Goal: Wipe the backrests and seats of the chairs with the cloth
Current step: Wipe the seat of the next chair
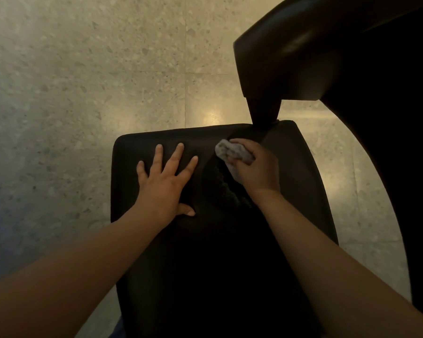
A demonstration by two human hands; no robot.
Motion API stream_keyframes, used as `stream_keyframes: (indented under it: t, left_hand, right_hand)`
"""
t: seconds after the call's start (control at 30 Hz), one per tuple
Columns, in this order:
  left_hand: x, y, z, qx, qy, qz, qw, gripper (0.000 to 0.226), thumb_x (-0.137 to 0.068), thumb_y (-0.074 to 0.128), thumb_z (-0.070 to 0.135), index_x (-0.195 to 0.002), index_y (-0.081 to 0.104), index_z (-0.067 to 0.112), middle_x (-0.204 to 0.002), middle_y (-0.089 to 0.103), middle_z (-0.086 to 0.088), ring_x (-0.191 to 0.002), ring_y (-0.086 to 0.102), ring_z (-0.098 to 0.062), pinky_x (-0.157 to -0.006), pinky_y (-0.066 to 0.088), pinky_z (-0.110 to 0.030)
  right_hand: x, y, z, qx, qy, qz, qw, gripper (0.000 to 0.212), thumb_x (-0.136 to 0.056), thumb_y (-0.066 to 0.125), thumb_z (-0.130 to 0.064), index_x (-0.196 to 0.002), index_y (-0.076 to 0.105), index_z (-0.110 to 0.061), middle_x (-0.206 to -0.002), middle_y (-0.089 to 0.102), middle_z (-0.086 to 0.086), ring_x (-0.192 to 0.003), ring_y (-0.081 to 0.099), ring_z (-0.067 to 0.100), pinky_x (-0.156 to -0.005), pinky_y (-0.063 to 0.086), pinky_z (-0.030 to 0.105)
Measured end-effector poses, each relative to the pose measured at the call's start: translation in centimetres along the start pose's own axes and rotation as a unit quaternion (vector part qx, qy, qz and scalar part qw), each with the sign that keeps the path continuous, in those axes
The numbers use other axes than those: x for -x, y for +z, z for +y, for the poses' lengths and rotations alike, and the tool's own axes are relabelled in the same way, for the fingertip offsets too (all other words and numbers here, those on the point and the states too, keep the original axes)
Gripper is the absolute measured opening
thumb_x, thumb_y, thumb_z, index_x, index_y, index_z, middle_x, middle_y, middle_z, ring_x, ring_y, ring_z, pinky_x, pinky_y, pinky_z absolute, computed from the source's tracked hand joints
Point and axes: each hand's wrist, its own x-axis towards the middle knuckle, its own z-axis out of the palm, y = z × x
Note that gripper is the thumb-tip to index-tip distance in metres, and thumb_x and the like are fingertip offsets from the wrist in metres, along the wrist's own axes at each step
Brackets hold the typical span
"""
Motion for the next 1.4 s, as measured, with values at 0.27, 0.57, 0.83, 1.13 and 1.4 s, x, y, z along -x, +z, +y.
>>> stream_keyframes:
  t: [0.27, 0.57, 0.83, 1.13, 1.4]
  left_hand:
    - [4.2, 1.6, -3.0, 0.007, -0.020, 0.031, 0.999, 0.134, -0.059, 0.052, 0.087, -0.136, -0.043, 0.033, -0.147, -0.048, 0.002, -0.138, -0.038, -0.032, -0.113, -0.011, -0.061]
    - [3.5, 2.7, -4.9, 0.050, -0.032, -0.033, 0.998, 0.146, -0.047, 0.053, 0.093, -0.130, -0.051, 0.032, -0.140, -0.056, 0.001, -0.133, -0.043, -0.036, -0.115, -0.008, -0.060]
    - [3.2, 2.1, -4.3, 0.044, -0.057, -0.072, 0.995, 0.147, -0.049, 0.056, 0.091, -0.122, -0.057, 0.032, -0.135, -0.060, -0.001, -0.130, -0.046, -0.038, -0.112, -0.012, -0.061]
    - [3.3, 1.9, -4.1, 0.052, -0.062, -0.081, 0.993, 0.147, -0.051, 0.059, 0.089, -0.120, -0.058, 0.032, -0.134, -0.060, -0.001, -0.129, -0.047, -0.038, -0.110, -0.016, -0.060]
    - [3.4, 1.5, -3.9, 0.049, -0.065, -0.096, 0.992, 0.147, -0.054, 0.062, 0.086, -0.119, -0.058, 0.032, -0.131, -0.063, 0.000, -0.125, -0.051, -0.036, -0.109, -0.018, -0.059]
  right_hand:
    - [-3.5, -0.4, -2.0, 0.052, -0.053, 0.041, 0.996, 0.032, -0.092, 0.063, -0.019, -0.124, 0.063, -0.012, -0.118, 0.063, 0.000, -0.109, 0.055, 0.007, -0.088, 0.039, 0.007]
    - [-0.5, 3.2, -1.9, 0.061, -0.011, 0.011, 0.998, 0.035, -0.092, 0.063, -0.015, -0.125, 0.063, -0.026, -0.125, 0.059, -0.002, -0.118, 0.053, 0.011, -0.104, 0.044, 0.033]
    - [0.1, 0.9, -2.2, 0.006, 0.016, -0.030, 0.999, 0.032, -0.089, 0.064, -0.023, -0.118, 0.063, -0.036, -0.111, 0.060, -0.022, -0.099, 0.053, -0.010, -0.089, 0.044, 0.016]
    - [-2.6, 4.5, -2.4, 0.020, -0.022, 0.033, 0.999, 0.028, -0.095, 0.060, -0.016, -0.122, 0.065, -0.018, -0.117, 0.065, -0.001, -0.112, 0.057, 0.013, -0.100, 0.046, 0.036]
    - [1.1, 2.4, -1.5, -0.024, 0.039, 0.001, 0.999, 0.027, -0.090, 0.065, -0.030, -0.115, 0.063, -0.040, -0.099, 0.059, -0.033, -0.093, 0.054, -0.019, -0.079, 0.045, 0.011]
